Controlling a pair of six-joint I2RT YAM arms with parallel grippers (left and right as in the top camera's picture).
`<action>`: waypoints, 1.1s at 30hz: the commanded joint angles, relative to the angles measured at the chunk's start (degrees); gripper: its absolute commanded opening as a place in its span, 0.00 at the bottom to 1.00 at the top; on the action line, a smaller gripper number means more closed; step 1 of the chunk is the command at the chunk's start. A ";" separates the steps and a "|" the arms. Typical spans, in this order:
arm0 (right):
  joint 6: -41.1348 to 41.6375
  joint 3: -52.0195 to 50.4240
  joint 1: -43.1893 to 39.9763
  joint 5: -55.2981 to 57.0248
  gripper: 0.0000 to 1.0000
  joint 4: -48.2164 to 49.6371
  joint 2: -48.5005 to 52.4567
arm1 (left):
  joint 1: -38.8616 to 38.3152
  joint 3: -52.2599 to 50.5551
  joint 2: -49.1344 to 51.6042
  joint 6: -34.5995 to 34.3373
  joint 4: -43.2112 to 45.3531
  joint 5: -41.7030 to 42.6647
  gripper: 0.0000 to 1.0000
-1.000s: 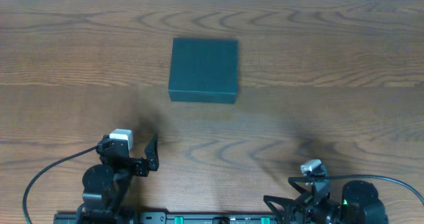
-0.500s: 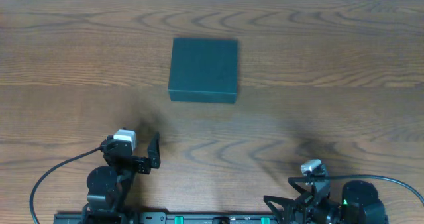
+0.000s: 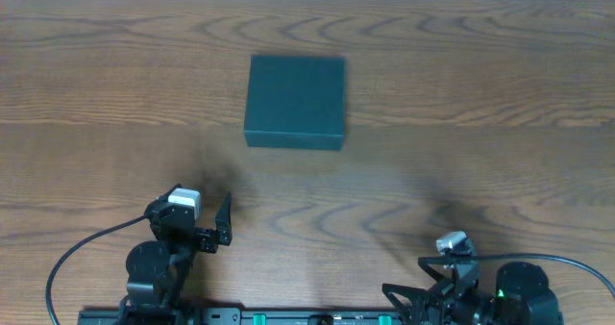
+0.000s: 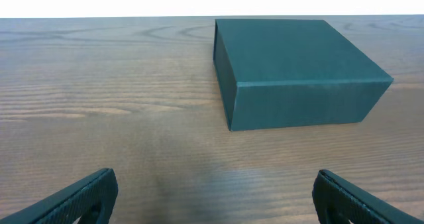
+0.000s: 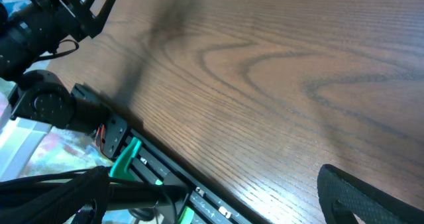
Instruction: Pack container
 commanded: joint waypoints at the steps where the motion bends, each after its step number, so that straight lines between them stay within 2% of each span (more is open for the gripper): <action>1: 0.72 -0.22 0.22 -0.04 0.99 0.09 -0.35 | -0.15 -1.38 -0.48 1.01 0.07 -0.33 0.95; 8: 0.70 -0.22 0.22 -0.02 0.99 0.11 -0.35 | -0.15 -1.38 -0.48 1.01 0.07 -0.33 0.95; 12: -1.51 -0.28 0.20 6.88 0.99 4.11 -0.39 | -0.15 -1.38 -0.48 1.03 0.07 -0.33 0.95; 16: -13.27 -2.03 0.22 8.13 0.99 16.50 -2.99 | -0.15 -1.38 -0.48 1.03 0.07 -0.33 0.95; 18: -20.13 -5.03 0.22 8.76 0.99 20.65 -5.07 | -0.15 -1.38 -0.48 1.01 0.07 -0.33 0.95; 20: -22.86 -8.35 0.20 11.30 0.99 22.71 -6.86 | -0.15 -1.38 -0.48 1.01 0.07 -0.33 0.95; 26: -23.12 -16.68 0.22 16.68 0.99 27.96 -6.78 | -0.15 -1.38 -0.48 1.01 0.07 -0.33 0.95; 33: -22.67 -23.71 0.22 17.20 0.99 28.04 -6.78 | -0.15 -1.38 -0.48 1.01 0.07 -0.33 0.95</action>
